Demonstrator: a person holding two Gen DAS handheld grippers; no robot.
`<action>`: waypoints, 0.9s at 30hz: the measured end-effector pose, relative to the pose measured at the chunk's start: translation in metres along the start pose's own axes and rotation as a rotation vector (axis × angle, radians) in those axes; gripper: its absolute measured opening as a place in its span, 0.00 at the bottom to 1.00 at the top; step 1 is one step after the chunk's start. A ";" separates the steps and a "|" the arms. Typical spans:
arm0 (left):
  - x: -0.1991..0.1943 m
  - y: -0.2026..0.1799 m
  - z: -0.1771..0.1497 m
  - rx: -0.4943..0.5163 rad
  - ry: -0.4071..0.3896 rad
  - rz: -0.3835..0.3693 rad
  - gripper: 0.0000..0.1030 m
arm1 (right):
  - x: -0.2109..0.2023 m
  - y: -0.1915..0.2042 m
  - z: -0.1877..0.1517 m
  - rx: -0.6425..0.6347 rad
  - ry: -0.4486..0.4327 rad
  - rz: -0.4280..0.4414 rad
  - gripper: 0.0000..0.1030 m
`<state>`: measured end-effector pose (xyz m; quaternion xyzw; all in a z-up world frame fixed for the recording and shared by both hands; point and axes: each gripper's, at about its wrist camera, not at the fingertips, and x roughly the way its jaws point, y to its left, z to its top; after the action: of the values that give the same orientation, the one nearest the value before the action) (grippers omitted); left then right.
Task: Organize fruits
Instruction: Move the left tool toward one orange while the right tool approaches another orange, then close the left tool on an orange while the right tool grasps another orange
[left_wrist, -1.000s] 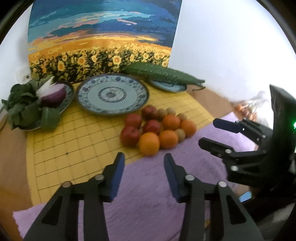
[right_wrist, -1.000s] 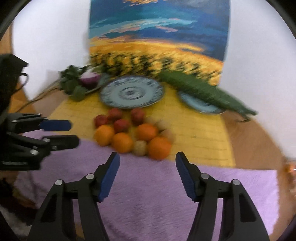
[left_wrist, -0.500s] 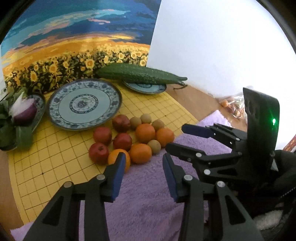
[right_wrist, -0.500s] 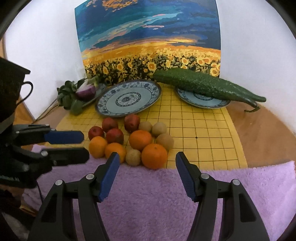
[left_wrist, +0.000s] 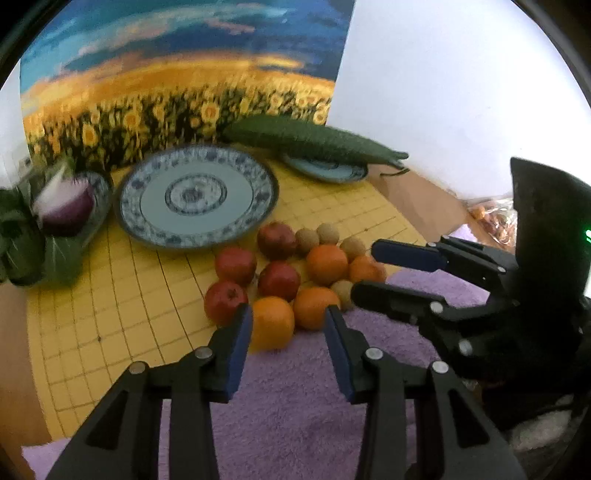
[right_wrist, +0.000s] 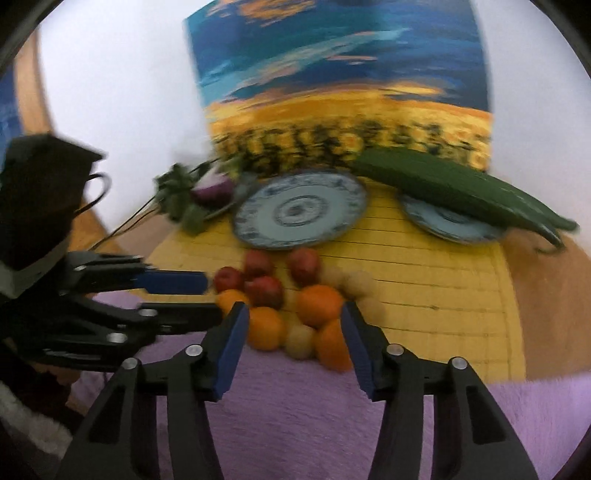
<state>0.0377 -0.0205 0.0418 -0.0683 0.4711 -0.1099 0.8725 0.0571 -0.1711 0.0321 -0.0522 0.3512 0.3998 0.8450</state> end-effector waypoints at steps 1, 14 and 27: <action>0.002 0.001 -0.001 -0.007 0.006 0.000 0.36 | 0.003 0.003 0.001 -0.021 0.011 0.013 0.40; 0.010 0.015 -0.003 -0.087 -0.001 -0.005 0.30 | 0.036 0.031 -0.001 -0.331 0.136 0.028 0.37; 0.006 0.019 -0.005 -0.124 0.015 -0.023 0.30 | 0.048 0.039 0.000 -0.436 0.210 0.025 0.33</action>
<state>0.0396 -0.0036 0.0302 -0.1267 0.4827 -0.0910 0.8618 0.0499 -0.1139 0.0091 -0.2702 0.3429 0.4692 0.7676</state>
